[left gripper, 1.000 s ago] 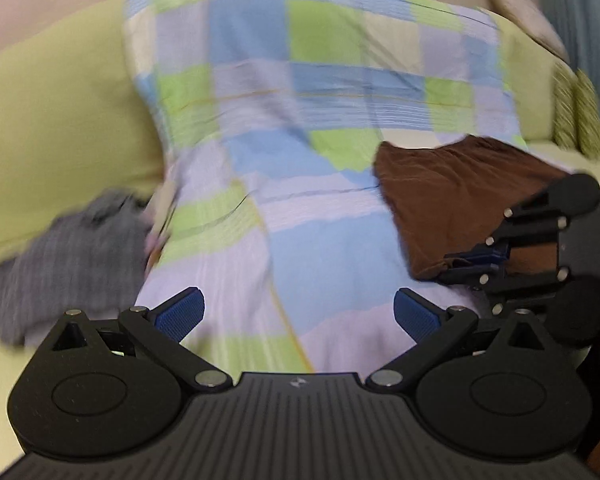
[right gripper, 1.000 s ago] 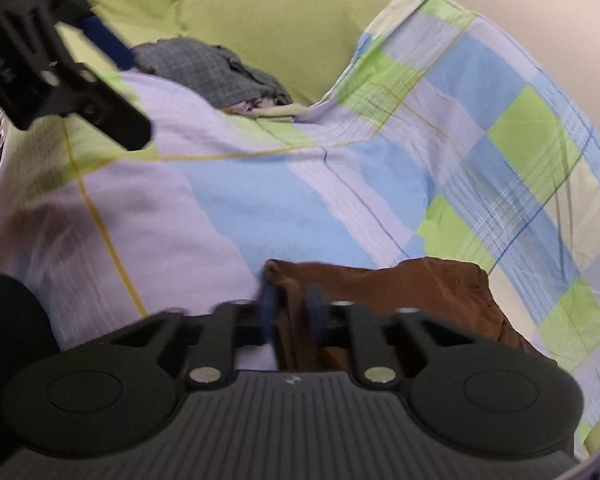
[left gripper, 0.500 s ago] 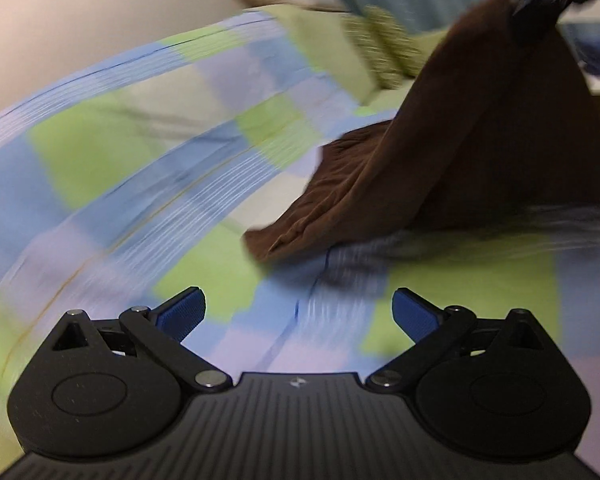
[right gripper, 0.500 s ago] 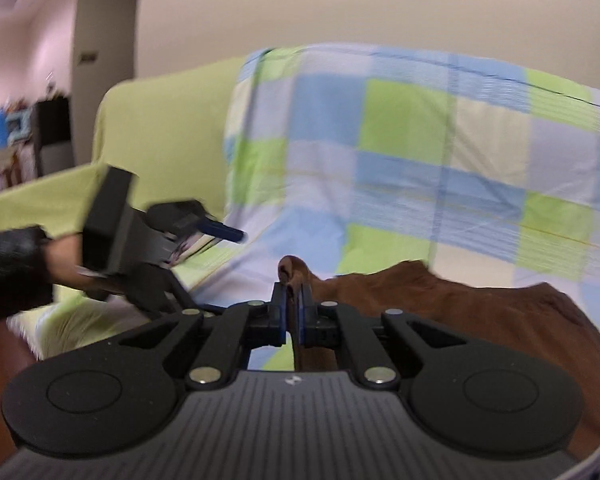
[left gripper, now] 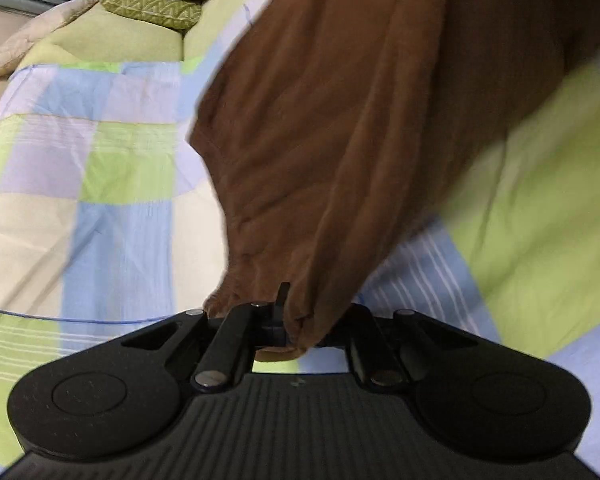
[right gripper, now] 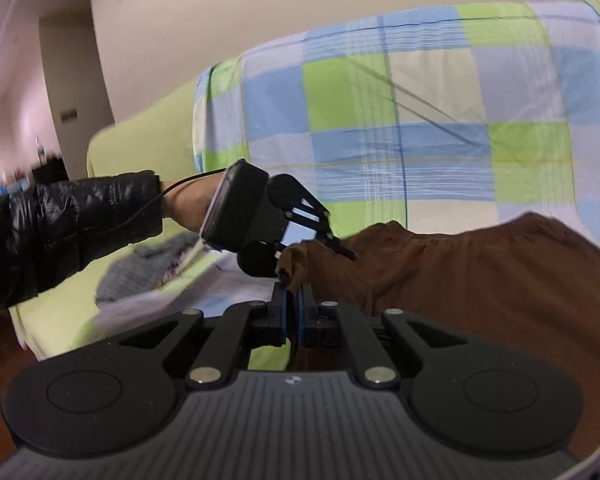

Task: Fold clothes
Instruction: 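Fold the shorts in half, bringing the left tool's edge toward the right tool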

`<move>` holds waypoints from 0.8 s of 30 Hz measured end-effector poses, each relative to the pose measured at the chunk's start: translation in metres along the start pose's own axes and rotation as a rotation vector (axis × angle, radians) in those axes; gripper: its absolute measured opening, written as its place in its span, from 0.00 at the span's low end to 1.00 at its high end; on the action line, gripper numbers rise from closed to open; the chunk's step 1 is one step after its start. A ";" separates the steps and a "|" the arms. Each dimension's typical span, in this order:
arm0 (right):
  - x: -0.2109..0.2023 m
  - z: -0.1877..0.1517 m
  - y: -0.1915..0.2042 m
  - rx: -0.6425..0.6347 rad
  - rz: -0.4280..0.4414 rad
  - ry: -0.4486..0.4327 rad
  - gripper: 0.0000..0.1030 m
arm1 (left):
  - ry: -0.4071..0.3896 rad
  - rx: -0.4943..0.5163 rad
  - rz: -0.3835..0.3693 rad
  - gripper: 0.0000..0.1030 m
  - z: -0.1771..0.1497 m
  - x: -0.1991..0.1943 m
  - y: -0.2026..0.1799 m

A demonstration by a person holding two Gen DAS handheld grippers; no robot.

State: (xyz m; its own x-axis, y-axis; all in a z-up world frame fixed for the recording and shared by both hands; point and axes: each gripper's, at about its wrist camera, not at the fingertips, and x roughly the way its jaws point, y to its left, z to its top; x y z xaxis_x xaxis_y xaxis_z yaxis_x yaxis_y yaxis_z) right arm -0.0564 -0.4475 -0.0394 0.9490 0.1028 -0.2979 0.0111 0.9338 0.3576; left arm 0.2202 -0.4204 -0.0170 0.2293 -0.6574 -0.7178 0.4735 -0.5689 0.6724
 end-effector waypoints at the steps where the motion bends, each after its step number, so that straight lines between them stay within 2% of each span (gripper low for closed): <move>1: -0.013 0.000 -0.007 0.035 -0.002 -0.026 0.03 | -0.018 -0.006 0.001 0.09 0.015 -0.011 0.012; 3: -0.043 0.004 -0.020 0.124 -0.005 -0.092 0.03 | -0.057 0.006 0.016 0.09 0.049 -0.015 0.037; 4: -0.066 0.005 -0.033 0.188 -0.016 -0.149 0.03 | -0.062 0.002 0.010 0.09 0.066 -0.005 0.048; 6: -0.090 0.006 -0.048 0.236 -0.045 -0.204 0.03 | -0.067 -0.010 -0.010 0.09 0.099 0.020 0.070; 7: -0.119 0.007 -0.073 0.286 -0.091 -0.266 0.03 | -0.070 -0.016 -0.019 0.09 0.115 0.032 0.081; 9: -0.136 0.005 -0.093 0.315 -0.147 -0.301 0.03 | -0.075 -0.028 -0.052 0.09 0.135 0.051 0.088; 10: -0.151 -0.001 -0.118 0.362 -0.197 -0.319 0.03 | -0.077 -0.041 -0.080 0.09 0.152 0.080 0.094; 13: -0.165 -0.028 -0.176 0.497 -0.294 -0.310 0.04 | -0.047 -0.047 -0.124 0.09 0.185 0.146 0.097; 14: -0.163 -0.041 -0.196 0.534 -0.329 -0.282 0.04 | -0.035 -0.050 -0.139 0.09 0.195 0.169 0.096; 15: -0.161 -0.053 -0.215 0.572 -0.363 -0.253 0.04 | -0.029 -0.050 -0.145 0.09 0.201 0.180 0.094; 19: -0.165 -0.072 -0.250 0.648 -0.400 -0.258 0.03 | -0.005 -0.045 -0.160 0.09 0.214 0.213 0.090; 21: -0.167 -0.068 -0.257 0.616 -0.424 -0.269 0.03 | 0.005 -0.064 -0.160 0.26 0.217 0.222 0.092; 22: -0.165 -0.070 -0.263 0.612 -0.451 -0.255 0.03 | 0.014 -0.082 -0.156 0.33 0.215 0.228 0.093; 23: -0.163 -0.071 -0.269 0.608 -0.477 -0.240 0.03 | 0.018 -0.124 -0.143 0.45 0.211 0.233 0.096; 24: -0.164 -0.076 -0.274 0.601 -0.527 -0.217 0.03 | 0.015 -0.157 -0.134 0.51 0.207 0.230 0.099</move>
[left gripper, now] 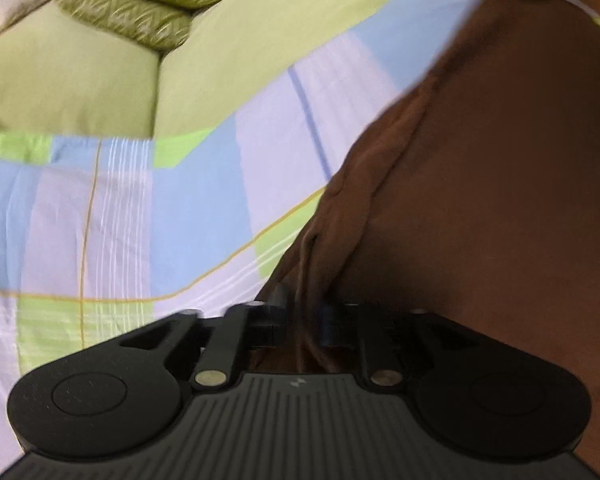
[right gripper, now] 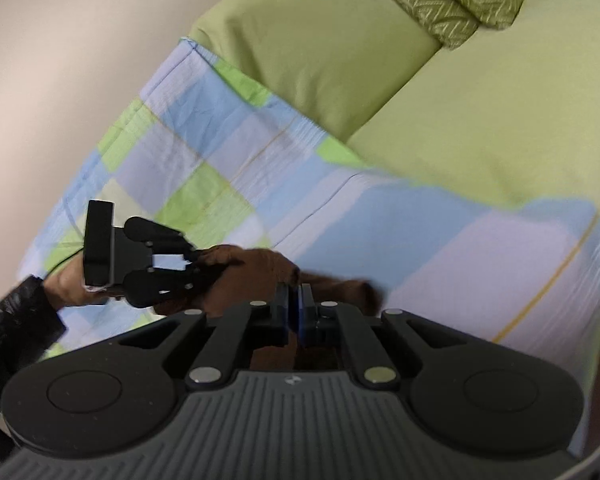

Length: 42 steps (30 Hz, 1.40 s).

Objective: Fold clothes

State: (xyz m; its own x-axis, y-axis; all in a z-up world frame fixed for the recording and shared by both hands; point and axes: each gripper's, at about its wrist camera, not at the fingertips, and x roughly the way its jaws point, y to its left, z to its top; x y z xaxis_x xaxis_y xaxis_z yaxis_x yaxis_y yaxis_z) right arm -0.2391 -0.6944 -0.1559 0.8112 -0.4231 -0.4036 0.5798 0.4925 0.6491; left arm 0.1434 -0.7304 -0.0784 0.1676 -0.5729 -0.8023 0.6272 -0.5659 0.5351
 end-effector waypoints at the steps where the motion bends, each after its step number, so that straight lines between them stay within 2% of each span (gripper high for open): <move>1: 0.002 -0.001 -0.007 -0.017 -0.052 0.004 0.03 | -0.007 -0.031 0.008 0.52 -0.003 -0.004 0.002; 3: -0.007 -0.002 -0.004 -0.047 -0.084 -0.018 0.04 | -0.032 -0.118 0.030 0.60 -0.011 -0.013 0.013; 5: -0.015 -0.003 -0.002 -0.078 -0.115 -0.040 0.06 | -0.054 -0.171 0.034 0.61 -0.019 -0.024 0.016; 7: -0.018 -0.002 0.004 -0.107 -0.091 -0.039 0.09 | -0.099 -0.297 0.046 0.63 -0.044 -0.053 0.020; 9: -0.021 -0.001 0.010 -0.137 -0.066 -0.038 0.17 | -0.116 -0.384 0.067 0.65 -0.061 -0.072 0.018; 10: -0.018 0.000 0.014 -0.156 -0.054 -0.028 0.19 | -0.122 -0.424 0.076 0.66 -0.067 -0.079 0.017; 11: -0.015 0.001 0.017 -0.175 -0.042 -0.017 0.21 | -0.128 -0.498 0.093 0.66 -0.080 -0.092 0.012; 14: -0.011 0.001 0.029 -0.242 -0.027 0.007 0.28 | -0.148 -0.633 0.119 0.72 -0.102 -0.120 -0.005; 16: -0.009 -0.002 0.035 -0.274 -0.027 0.020 0.29 | -0.164 -0.710 0.133 0.72 -0.122 -0.135 -0.019; 18: -0.008 -0.004 0.039 -0.295 -0.022 0.034 0.29 | -0.143 -0.778 0.126 0.72 -0.137 -0.139 -0.028; 20: -0.021 -0.012 0.049 -0.355 -0.039 0.025 0.30 | -0.127 -0.778 0.119 0.72 -0.138 -0.134 -0.028; 22: -0.025 -0.015 0.064 -0.426 -0.029 0.003 0.34 | -0.103 -0.736 0.125 0.72 -0.132 -0.134 -0.034; 24: -0.026 -0.018 0.079 -0.477 -0.014 -0.003 0.47 | -0.047 -0.672 0.136 0.72 -0.122 -0.109 -0.028; 25: -0.026 -0.019 0.087 -0.513 -0.009 -0.002 0.49 | -0.030 -0.669 0.130 0.72 -0.124 -0.104 -0.028; 28: -0.017 -0.027 0.109 -0.658 0.015 0.033 0.55 | 0.018 -0.764 0.067 0.75 -0.136 -0.083 -0.014; 30: -0.006 -0.034 0.120 -0.759 0.027 0.076 0.59 | -0.013 -0.860 0.014 0.78 -0.153 -0.074 -0.002; 32: 0.009 -0.039 0.128 -0.843 0.038 0.114 0.59 | -0.043 -0.896 -0.039 0.78 -0.161 -0.069 0.005; 35: 0.033 -0.041 0.143 -0.942 0.060 0.148 0.59 | -0.093 -0.878 -0.135 0.76 -0.160 -0.062 0.014; 39: 0.061 -0.034 0.162 -1.014 0.107 0.149 0.59 | -0.155 -0.918 -0.188 0.76 -0.146 -0.057 0.043; 42: 0.093 -0.017 0.164 -0.961 0.110 0.144 0.59 | -0.160 -0.948 -0.162 0.76 -0.135 -0.054 0.063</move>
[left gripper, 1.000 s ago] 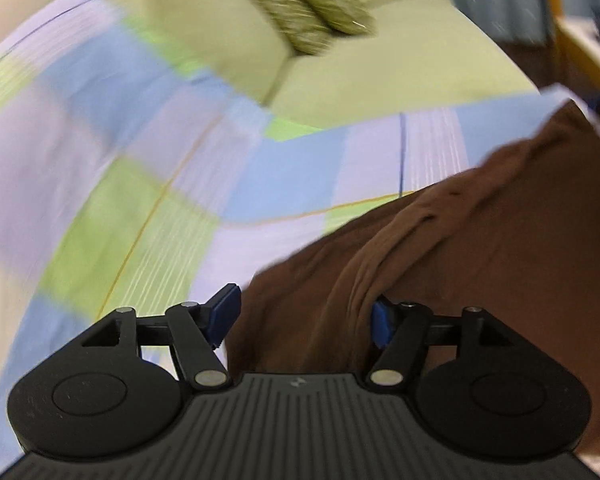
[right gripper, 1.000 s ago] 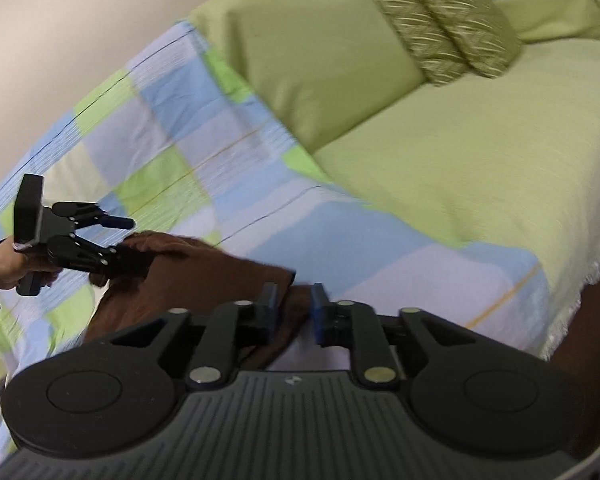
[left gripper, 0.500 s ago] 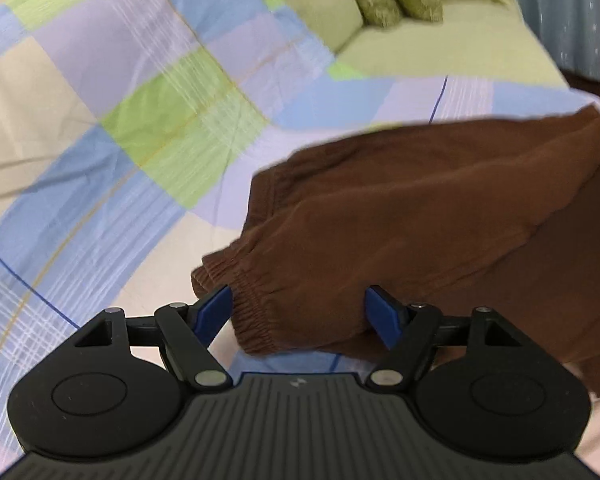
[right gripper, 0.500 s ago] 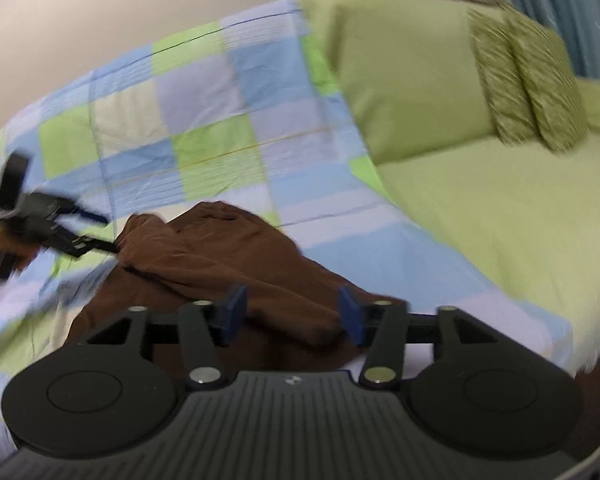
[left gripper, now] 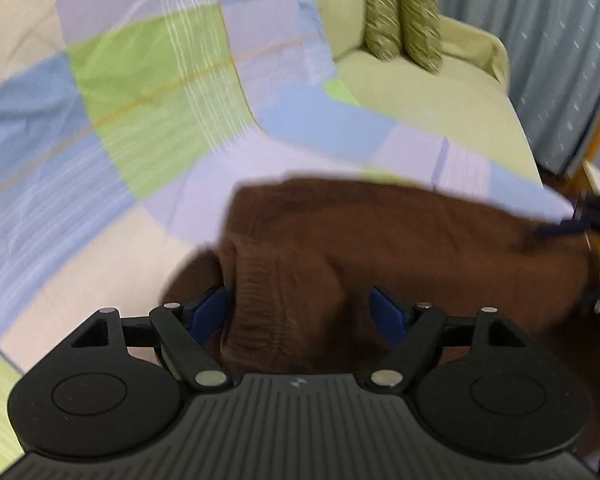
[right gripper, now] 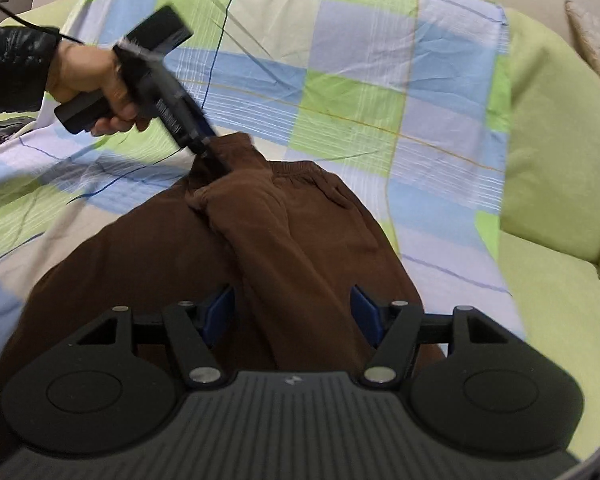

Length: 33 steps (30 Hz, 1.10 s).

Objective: Fold clothes

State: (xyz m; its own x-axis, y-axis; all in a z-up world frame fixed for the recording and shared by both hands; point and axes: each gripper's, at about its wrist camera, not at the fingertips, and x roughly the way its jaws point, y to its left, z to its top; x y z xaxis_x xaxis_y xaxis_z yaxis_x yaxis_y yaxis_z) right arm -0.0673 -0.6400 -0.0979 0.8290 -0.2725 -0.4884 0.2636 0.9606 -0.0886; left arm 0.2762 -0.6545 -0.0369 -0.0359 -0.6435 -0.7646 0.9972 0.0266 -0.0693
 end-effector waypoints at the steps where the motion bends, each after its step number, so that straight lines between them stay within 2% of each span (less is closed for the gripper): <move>1: 0.007 0.003 -0.010 0.043 -0.003 -0.005 0.59 | -0.006 -0.004 0.006 0.76 0.008 0.002 0.002; 3: 0.016 0.009 -0.028 0.107 -0.094 -0.027 0.59 | -0.033 -0.006 0.068 0.76 0.020 0.002 0.004; 5: 0.024 0.011 -0.050 0.189 -0.213 -0.033 0.59 | -0.054 -0.035 0.086 0.77 0.019 -0.003 0.009; 6: 0.022 0.012 -0.060 0.255 -0.234 -0.046 0.59 | -0.065 -0.049 0.093 0.77 0.015 -0.007 0.011; 8: 0.019 0.013 -0.064 0.291 -0.271 -0.056 0.59 | -0.077 -0.065 0.101 0.77 0.010 -0.012 0.014; 9: 0.018 0.014 -0.061 0.276 -0.252 -0.049 0.59 | -0.087 -0.059 0.111 0.77 0.002 -0.016 0.014; 12: 0.020 0.018 -0.035 0.150 -0.124 -0.030 0.61 | -0.116 -0.040 0.133 0.77 -0.021 -0.030 0.011; 14: 0.027 0.025 -0.016 0.036 -0.056 -0.043 0.71 | -0.140 -0.033 0.163 0.77 -0.032 -0.038 0.007; 16: 0.037 0.036 0.011 -0.121 0.023 -0.066 0.73 | -0.171 -0.043 0.167 0.77 -0.040 -0.051 0.008; 17: 0.047 0.044 0.019 -0.179 0.056 -0.068 0.80 | -0.186 -0.054 0.168 0.77 -0.045 -0.058 0.009; 18: 0.060 0.052 0.027 -0.239 0.074 -0.053 0.85 | -0.189 -0.059 0.173 0.77 -0.048 -0.061 0.009; 20: 0.089 0.064 0.038 -0.335 0.103 -0.049 0.85 | -0.188 -0.058 0.181 0.77 -0.056 -0.068 0.006; 22: 0.122 0.071 0.038 -0.363 0.098 -0.035 0.81 | -0.192 -0.050 0.174 0.77 -0.066 -0.073 0.002; 24: 0.141 0.078 0.017 -0.251 0.013 -0.045 0.74 | -0.202 -0.035 0.157 0.78 -0.077 -0.077 -0.005; 26: 0.161 0.085 -0.003 -0.138 -0.072 -0.055 0.73 | -0.204 -0.016 0.152 0.78 -0.088 -0.077 -0.014; 28: 0.163 0.084 -0.022 -0.034 -0.183 -0.075 0.73 | -0.194 0.002 0.146 0.78 -0.101 -0.075 -0.023; 30: 0.157 0.080 -0.035 0.034 -0.169 -0.048 0.71 | -0.191 0.028 0.145 0.78 -0.112 -0.075 -0.037; 32: 0.148 0.076 -0.037 0.042 -0.159 -0.041 0.72 | -0.190 0.038 0.148 0.78 -0.119 -0.075 -0.045; 33: 0.129 0.067 -0.037 0.045 -0.145 -0.041 0.73 | -0.182 0.045 0.141 0.78 -0.125 -0.076 -0.059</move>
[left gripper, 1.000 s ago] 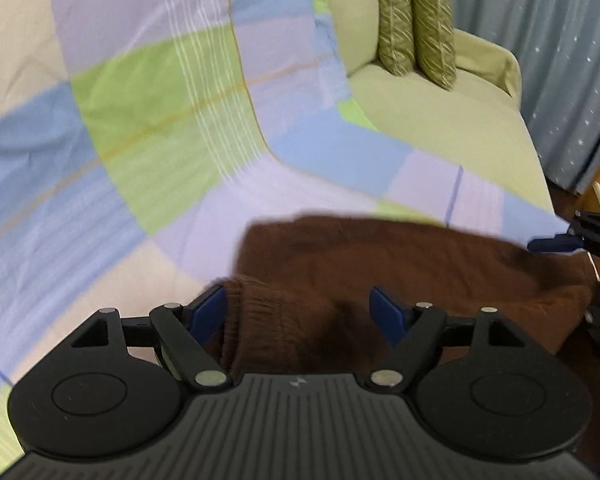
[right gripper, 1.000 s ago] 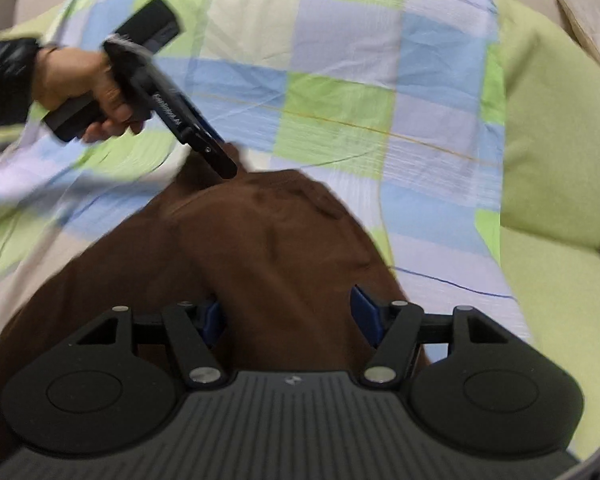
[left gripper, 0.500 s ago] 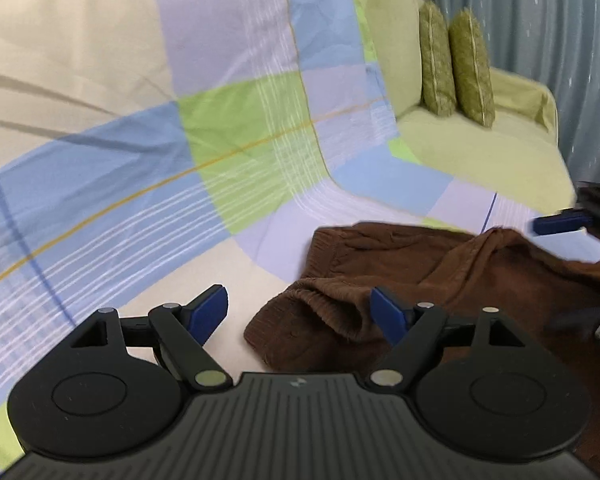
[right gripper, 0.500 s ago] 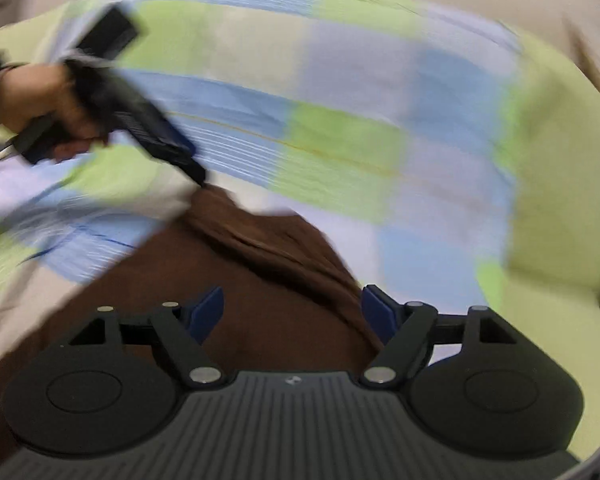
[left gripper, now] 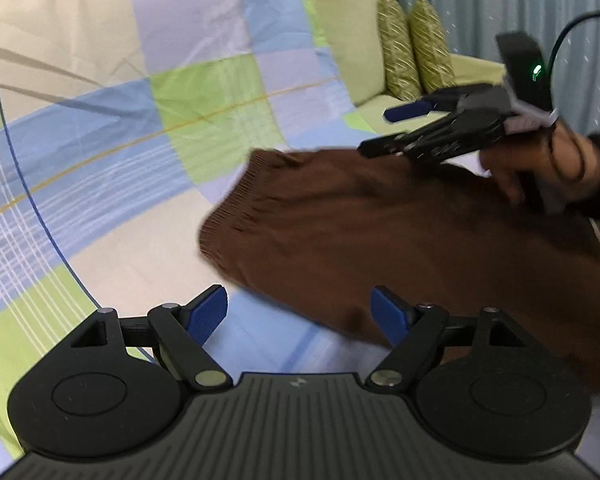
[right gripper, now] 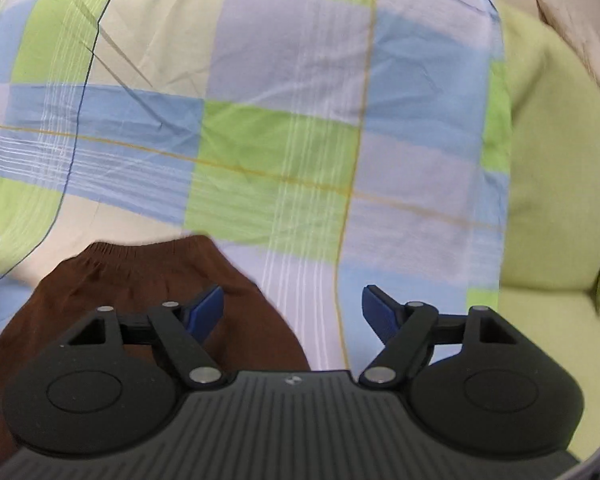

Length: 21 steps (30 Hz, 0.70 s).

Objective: Fold clothes

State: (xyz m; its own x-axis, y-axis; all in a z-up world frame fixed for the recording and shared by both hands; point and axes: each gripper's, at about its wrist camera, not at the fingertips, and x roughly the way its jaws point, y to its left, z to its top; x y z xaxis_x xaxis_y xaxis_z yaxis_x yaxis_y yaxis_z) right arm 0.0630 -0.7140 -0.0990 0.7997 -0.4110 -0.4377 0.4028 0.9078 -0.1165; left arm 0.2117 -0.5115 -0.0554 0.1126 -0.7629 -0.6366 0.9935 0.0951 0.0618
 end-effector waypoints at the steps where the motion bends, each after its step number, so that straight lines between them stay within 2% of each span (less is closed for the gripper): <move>1: -0.019 -0.008 -0.003 0.003 0.014 0.001 0.74 | -0.005 0.014 0.006 0.78 -0.003 -0.005 -0.011; 7: -0.118 -0.044 -0.025 0.075 0.088 0.012 0.76 | -0.019 0.054 -0.022 0.78 -0.021 -0.043 -0.076; 8: -0.148 -0.056 -0.026 0.068 0.100 0.019 0.76 | -0.018 0.049 -0.039 0.78 -0.026 -0.049 -0.086; 11: -0.199 -0.080 -0.007 0.072 0.083 0.053 0.76 | -0.027 0.045 -0.068 0.78 -0.039 -0.066 -0.119; 14: -0.233 -0.107 -0.001 0.057 0.036 0.096 0.76 | -0.013 0.022 -0.106 0.78 -0.049 -0.074 -0.146; 18: -0.258 -0.127 -0.021 0.188 0.032 0.115 0.76 | -0.014 -0.086 -0.119 0.78 -0.055 -0.075 -0.161; 20: -0.261 -0.130 -0.030 0.238 0.034 0.112 0.76 | -0.041 -0.145 -0.113 0.78 -0.054 -0.073 -0.155; 21: -0.260 -0.130 -0.046 0.308 0.049 0.100 0.76 | -0.050 -0.170 -0.115 0.78 -0.053 -0.070 -0.148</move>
State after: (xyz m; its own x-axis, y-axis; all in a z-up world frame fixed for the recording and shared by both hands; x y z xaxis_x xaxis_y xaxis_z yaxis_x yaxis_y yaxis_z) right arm -0.2216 -0.6385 -0.0961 0.7799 -0.3433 -0.5233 0.4927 0.8524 0.1750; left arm 0.0562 -0.4387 -0.0609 0.0031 -0.8053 -0.5929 0.9838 0.1088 -0.1427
